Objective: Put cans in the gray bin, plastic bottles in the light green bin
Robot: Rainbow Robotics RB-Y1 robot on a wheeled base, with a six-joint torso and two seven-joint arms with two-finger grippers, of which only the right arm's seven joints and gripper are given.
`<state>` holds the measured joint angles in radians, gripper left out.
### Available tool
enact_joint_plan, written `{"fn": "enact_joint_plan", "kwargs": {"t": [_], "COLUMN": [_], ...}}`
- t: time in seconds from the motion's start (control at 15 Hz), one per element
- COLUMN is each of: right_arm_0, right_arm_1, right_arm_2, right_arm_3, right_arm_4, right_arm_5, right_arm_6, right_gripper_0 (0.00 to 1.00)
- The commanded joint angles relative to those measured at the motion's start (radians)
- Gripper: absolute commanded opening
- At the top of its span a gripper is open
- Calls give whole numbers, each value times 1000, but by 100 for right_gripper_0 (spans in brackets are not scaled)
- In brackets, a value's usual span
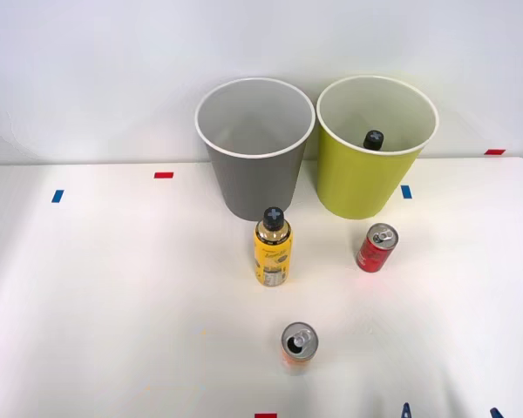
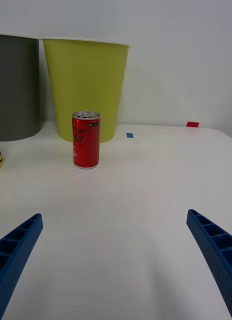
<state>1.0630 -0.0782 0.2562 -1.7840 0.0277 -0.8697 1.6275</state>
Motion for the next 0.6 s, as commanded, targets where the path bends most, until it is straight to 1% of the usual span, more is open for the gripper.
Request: {"fn": "enact_joint_plan", "kwargs": {"t": [0.07, 0.6], "right_arm_0": [0, 0], "right_arm_1": [0, 0], "right_arm_2": [0, 0], "right_arm_3": [0, 0], "right_arm_4": [0, 0], "right_arm_5": [0, 0], "right_arm_6": [0, 0], "right_gripper_0": [100, 100]}}
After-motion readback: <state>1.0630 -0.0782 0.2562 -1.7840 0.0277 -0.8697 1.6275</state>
